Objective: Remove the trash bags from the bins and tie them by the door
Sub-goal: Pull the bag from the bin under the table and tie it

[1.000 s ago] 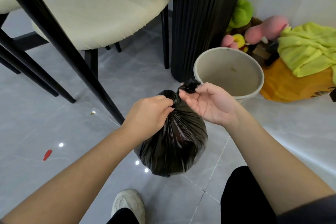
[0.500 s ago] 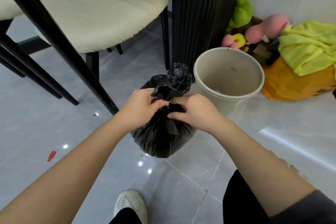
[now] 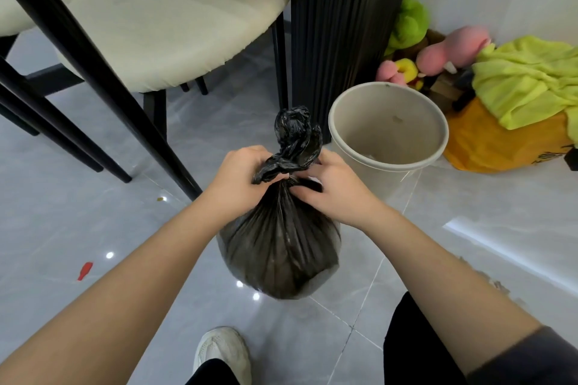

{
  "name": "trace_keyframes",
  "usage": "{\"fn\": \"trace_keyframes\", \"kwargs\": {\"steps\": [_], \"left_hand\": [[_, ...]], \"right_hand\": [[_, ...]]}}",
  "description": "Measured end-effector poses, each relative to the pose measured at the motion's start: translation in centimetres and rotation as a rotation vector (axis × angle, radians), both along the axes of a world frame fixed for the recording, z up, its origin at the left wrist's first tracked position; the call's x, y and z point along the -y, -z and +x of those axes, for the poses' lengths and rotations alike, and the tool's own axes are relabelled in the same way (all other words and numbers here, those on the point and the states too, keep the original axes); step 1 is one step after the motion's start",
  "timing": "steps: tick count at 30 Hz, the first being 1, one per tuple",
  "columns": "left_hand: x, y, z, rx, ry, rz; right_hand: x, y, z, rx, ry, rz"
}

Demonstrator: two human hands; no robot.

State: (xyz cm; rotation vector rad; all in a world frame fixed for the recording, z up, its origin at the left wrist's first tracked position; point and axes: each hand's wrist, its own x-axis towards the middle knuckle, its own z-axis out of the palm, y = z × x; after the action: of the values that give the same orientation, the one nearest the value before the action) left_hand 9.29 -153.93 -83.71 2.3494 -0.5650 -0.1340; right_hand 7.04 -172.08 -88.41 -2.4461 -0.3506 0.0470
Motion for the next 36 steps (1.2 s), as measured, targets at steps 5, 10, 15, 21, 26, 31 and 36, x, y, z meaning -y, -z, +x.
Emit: {"fn": "trace_keyframes", "kwargs": {"steps": [5,10,15,21,26,31,36], "left_hand": [[-0.6,0.2,0.0,0.076,0.063,0.053],[-0.5,0.2,-0.3,0.055,0.052,0.005],[-0.9,0.2,-0.2,-0.061,-0.066,-0.094],[-0.8,-0.2,-0.3,-0.033,-0.088,-0.057],[-0.9,-0.2,-0.5,-0.030,-0.062,-0.014],[-0.9,-0.3,-0.6,-0.092,-0.103,-0.010],[-0.1,-1.0,-0.2,-0.280,-0.210,-0.084]], "right_hand": [[0.0,-0.3,-0.1,-0.095,0.052,0.124],[-0.6,-0.7,-0.4,-0.121,0.019,0.068],[-0.2,-0.9,-0.5,0.012,-0.022,-0.099],[-1.2,-0.6,-1.1,-0.123,-0.010,0.197],[-1.0,-0.7,-0.7,-0.139,-0.031,0.151],[-0.9,-0.3,-0.6,0.024,-0.054,0.021],[-0.4,-0.7,-0.5,0.019,0.017,0.039]]}}
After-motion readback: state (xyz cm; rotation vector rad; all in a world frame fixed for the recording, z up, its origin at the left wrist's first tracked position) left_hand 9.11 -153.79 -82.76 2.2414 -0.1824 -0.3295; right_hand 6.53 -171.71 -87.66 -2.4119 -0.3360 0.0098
